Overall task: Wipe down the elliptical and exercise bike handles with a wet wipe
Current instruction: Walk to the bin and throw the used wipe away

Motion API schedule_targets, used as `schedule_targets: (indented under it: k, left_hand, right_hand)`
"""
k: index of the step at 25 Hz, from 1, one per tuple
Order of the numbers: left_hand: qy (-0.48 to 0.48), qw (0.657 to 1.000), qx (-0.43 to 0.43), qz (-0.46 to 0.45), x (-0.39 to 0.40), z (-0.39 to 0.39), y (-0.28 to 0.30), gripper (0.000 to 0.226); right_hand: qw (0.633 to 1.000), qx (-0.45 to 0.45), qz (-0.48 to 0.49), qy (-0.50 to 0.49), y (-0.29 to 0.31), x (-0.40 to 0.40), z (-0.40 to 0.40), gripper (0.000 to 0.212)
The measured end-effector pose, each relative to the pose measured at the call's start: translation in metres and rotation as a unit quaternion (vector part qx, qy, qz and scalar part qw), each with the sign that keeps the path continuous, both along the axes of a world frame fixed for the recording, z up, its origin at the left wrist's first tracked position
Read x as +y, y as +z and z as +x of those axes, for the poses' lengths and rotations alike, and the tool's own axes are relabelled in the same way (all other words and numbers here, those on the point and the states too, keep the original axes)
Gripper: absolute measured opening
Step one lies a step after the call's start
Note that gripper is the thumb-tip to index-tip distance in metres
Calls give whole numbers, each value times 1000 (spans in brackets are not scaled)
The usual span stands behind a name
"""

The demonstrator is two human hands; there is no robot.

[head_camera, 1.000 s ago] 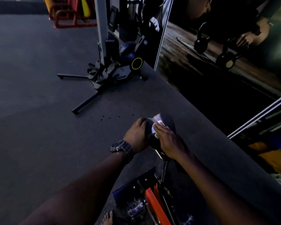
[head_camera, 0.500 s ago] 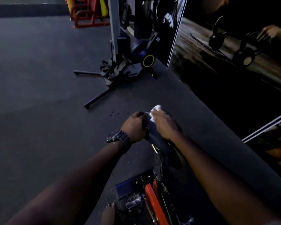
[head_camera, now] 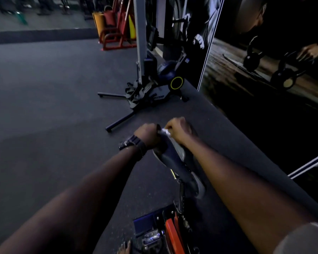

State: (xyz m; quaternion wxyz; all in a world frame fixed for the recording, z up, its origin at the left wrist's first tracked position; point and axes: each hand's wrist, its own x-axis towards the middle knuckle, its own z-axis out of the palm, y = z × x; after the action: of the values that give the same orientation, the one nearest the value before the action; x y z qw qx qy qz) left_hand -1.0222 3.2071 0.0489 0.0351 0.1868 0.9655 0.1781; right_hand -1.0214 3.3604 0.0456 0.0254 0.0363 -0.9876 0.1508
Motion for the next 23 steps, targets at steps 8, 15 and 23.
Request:
schedule_targets:
  k: [8,15,23]
  left_hand:
    - [189,953,183,149,-120,-49,158,26]
    - [349,872,296,171,-321,-18,237,23]
    - [506,755,390,149,-567,28,276,20]
  right_hand:
    - [973,161,-152,68,157,-112,-70,23]
    - [927,205,-256,182,221,-279,-102,14]
    - [871,225,-267,345,262,-547,-141,14]
